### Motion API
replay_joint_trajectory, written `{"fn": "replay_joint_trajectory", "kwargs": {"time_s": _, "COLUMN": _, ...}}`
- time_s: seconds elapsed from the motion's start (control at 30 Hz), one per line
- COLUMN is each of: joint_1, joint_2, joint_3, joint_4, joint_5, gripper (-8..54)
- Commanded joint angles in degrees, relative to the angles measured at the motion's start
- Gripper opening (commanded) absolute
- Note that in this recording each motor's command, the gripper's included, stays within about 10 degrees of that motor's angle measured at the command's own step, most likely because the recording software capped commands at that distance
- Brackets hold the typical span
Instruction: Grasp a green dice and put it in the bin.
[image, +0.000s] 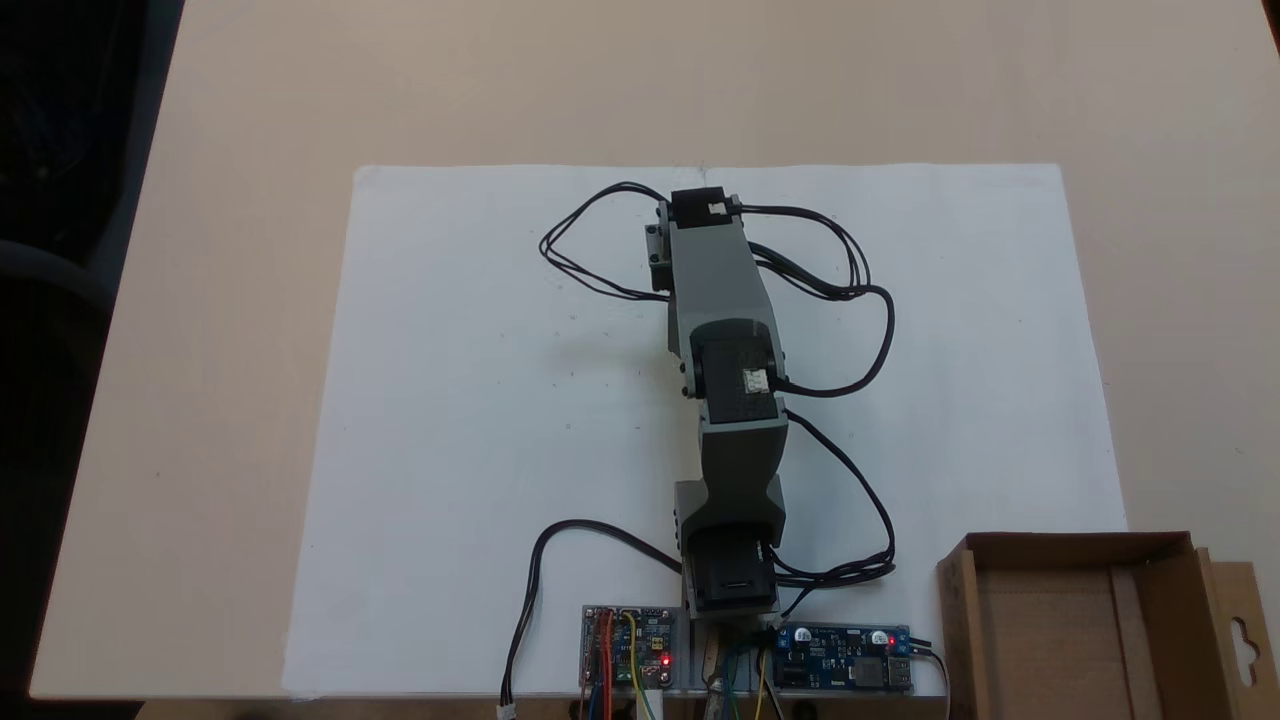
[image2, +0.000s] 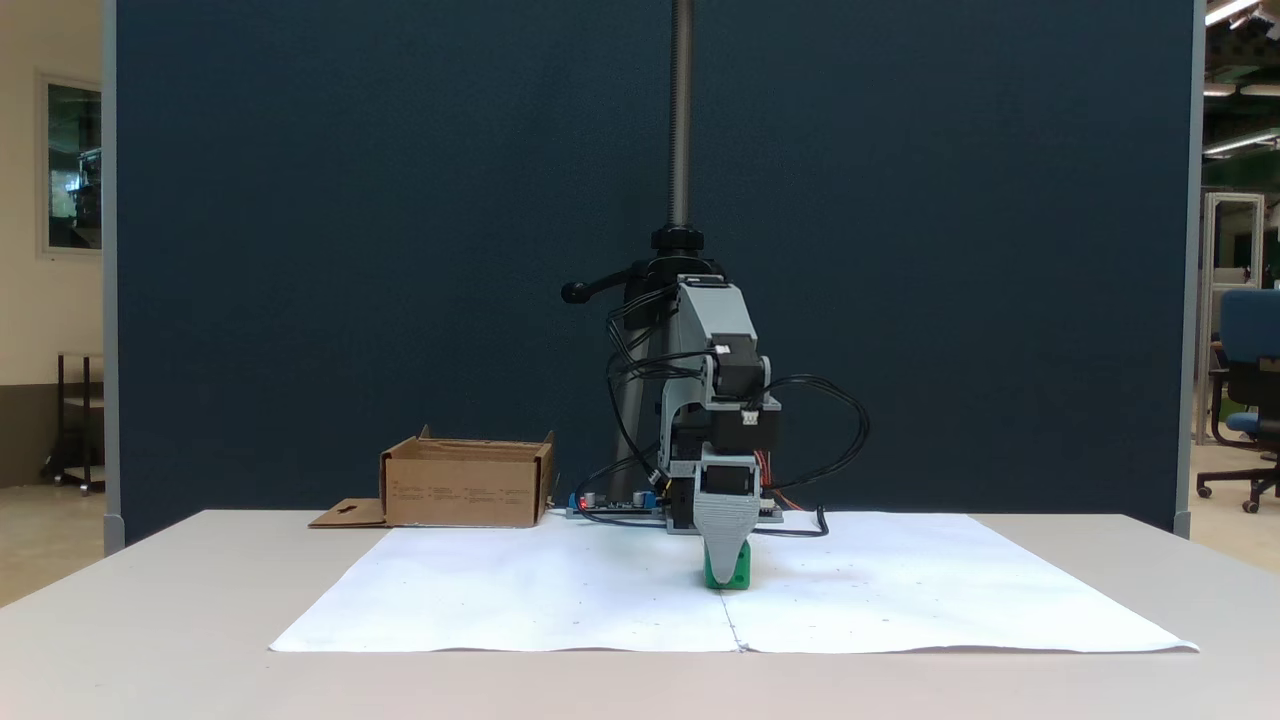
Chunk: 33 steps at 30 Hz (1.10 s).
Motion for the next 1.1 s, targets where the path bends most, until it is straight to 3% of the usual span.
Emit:
{"fn": "replay_joint_trajectory", "kwargs": {"time_s": 0.0, "joint_1": -0.88, "joint_2": 0.88, "joint_3": -2.81, "joint_4": 0.88, "joint_5": 2.37, "gripper": 41.3}}
{"fn": "replay_joint_trajectory", "kwargs": {"time_s": 0.53, "joint_1": -0.53, "joint_2": 0.26, "joint_3": -3.60, "joint_4": 0.79, "joint_5": 2.37, "gripper": 33.2}}
{"fn": "replay_joint_trajectory", "kwargs": {"time_s": 0.63, "joint_1": -0.18, "joint_2": 0.26, "joint_3": -3.69, "joint_4": 0.79, "joint_5": 2.37, "gripper": 27.2}}
{"fn": "replay_joint_trajectory", "kwargs": {"time_s": 1.07, "joint_1": -0.09, "joint_2": -0.70, "joint_3": -4.04, "joint_4": 0.62, "joint_5": 2.37, "gripper": 27.1}}
